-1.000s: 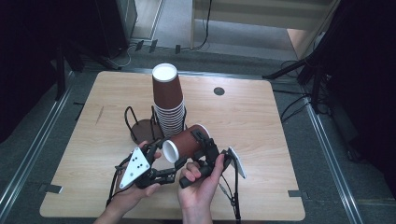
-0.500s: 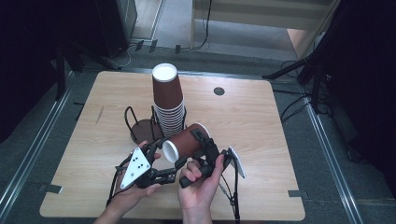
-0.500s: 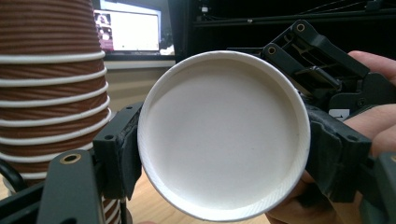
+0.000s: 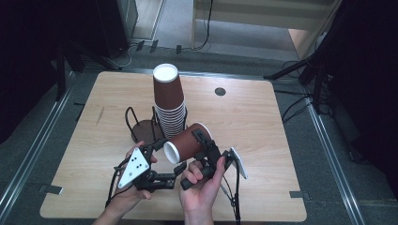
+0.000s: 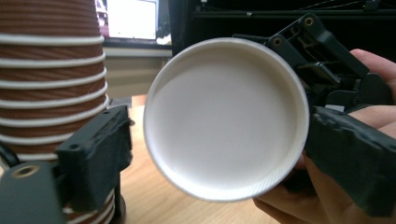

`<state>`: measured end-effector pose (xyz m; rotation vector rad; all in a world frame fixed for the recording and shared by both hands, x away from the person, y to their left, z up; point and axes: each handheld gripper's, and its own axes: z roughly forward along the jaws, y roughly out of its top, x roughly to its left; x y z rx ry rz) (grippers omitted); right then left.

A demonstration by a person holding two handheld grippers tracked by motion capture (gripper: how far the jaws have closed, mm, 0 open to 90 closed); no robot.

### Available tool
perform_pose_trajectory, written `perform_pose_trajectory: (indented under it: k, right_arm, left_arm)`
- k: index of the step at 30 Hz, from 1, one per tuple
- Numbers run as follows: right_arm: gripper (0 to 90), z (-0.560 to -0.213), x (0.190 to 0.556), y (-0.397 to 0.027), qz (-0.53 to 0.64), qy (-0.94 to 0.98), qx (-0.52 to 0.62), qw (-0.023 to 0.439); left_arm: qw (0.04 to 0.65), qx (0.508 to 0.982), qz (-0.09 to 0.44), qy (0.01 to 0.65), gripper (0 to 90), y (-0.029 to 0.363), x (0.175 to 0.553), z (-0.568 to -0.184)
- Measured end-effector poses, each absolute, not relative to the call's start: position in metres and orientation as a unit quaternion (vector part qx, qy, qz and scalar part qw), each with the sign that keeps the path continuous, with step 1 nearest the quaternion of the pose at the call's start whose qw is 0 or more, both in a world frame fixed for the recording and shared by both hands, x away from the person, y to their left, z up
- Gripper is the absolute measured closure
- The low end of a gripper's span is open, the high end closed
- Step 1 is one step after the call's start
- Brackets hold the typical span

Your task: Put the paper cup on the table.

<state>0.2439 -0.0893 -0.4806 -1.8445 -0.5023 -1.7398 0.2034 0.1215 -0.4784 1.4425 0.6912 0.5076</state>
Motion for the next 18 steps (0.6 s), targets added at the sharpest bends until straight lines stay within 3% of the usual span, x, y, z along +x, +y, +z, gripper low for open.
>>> perform_pose_trajectory:
  k: [2, 18]
  right_arm:
    - [10.4, -0.481, 0.244, -0.091, -0.651, -0.191, -0.684, 0.268]
    - [10.5, -0.478, 0.245, -0.099, -0.679, -0.201, -0.665, 0.236]
  left_arm:
    - [0.669, 0.643, 0.214, 0.304, 0.1, 0.123, 0.204, -0.479]
    - [0.654, 0.651, 0.219, 0.319, 0.0, 0.140, 0.203, -0.484]
